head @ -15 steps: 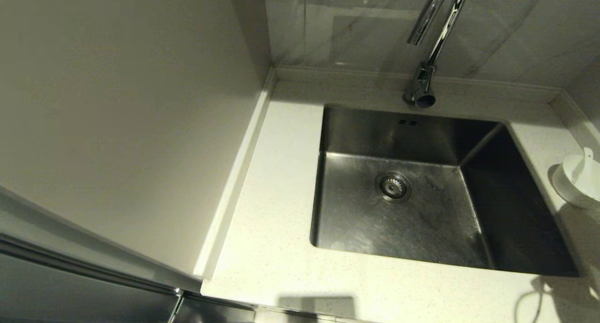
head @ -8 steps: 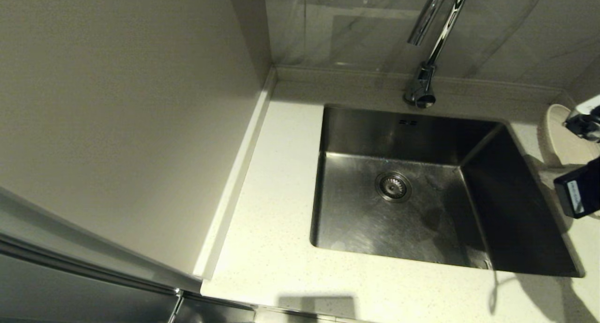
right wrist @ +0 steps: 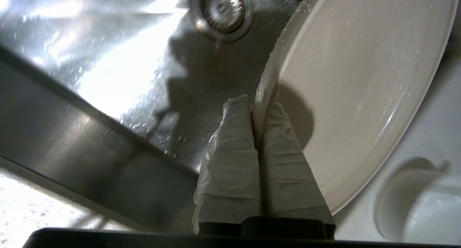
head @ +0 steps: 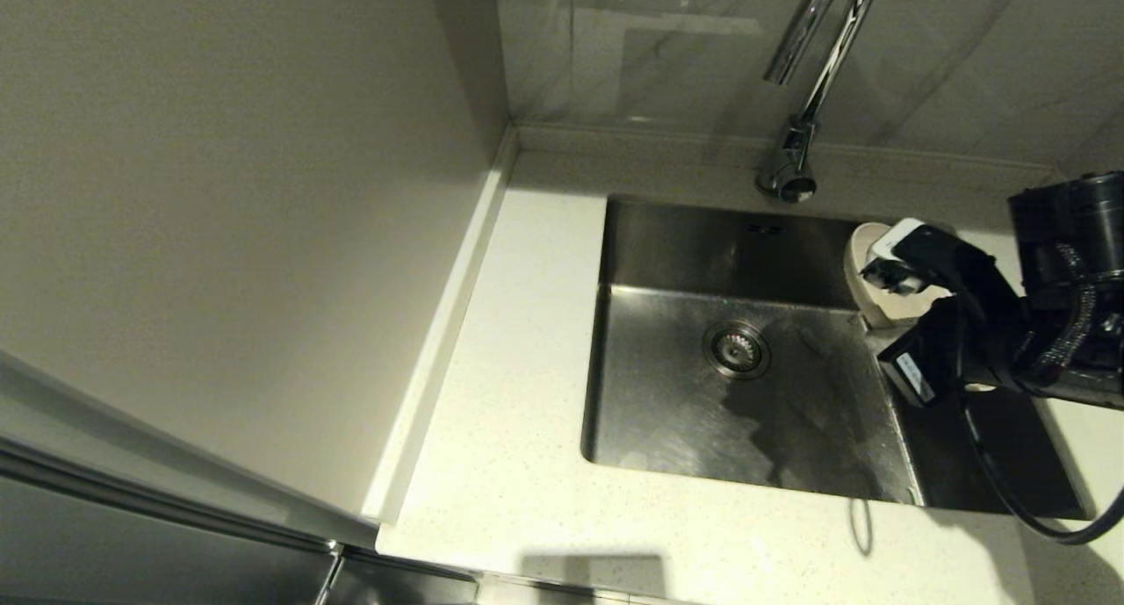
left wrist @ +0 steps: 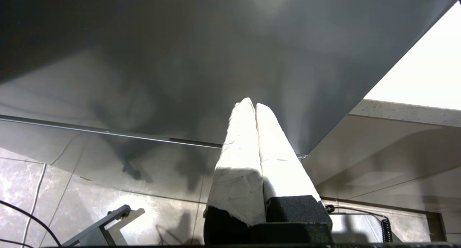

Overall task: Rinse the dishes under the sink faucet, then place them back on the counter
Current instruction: Put a plate into the sink

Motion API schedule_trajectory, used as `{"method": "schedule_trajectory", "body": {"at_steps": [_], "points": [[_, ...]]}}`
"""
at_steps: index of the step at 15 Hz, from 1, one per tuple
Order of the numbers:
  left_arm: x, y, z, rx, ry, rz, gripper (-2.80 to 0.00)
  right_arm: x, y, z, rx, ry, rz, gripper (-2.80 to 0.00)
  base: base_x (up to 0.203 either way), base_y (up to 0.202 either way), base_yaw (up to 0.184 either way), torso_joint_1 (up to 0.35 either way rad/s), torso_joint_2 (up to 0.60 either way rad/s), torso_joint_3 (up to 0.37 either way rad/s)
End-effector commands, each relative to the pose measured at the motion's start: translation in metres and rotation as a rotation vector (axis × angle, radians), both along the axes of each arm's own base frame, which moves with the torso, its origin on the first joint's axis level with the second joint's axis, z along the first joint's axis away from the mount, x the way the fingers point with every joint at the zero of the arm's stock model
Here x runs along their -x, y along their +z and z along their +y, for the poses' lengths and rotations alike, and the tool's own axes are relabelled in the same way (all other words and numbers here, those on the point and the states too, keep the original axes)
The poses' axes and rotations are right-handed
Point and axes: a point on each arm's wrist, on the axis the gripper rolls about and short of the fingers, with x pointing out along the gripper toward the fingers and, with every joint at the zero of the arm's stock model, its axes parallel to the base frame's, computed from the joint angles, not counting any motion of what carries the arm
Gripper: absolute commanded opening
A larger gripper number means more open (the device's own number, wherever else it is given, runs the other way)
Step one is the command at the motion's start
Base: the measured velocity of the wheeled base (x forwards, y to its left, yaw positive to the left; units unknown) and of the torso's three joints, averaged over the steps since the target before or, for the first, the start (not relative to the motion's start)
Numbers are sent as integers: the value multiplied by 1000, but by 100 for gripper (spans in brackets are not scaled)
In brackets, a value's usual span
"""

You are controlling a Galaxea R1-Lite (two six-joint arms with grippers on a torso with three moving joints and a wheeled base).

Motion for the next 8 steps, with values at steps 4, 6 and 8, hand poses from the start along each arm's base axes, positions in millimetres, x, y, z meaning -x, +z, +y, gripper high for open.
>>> {"method": "schedule_trajectory", "body": {"at_steps": [4, 6, 8], "points": [[0, 0, 0, 1, 0, -3, -280, -54, -52, 16, 83, 6, 225, -280, 0, 0, 0, 0, 0, 0], [0, 0, 0, 1, 0, -3, -280, -76, -71, 19, 97, -7, 272, -280, 0, 0, 0, 0, 0, 0], [0, 0, 0, 1, 0, -3, -280, -98, -92, 19, 93, -39, 311, -280, 0, 0, 0, 0, 0, 0]]}}
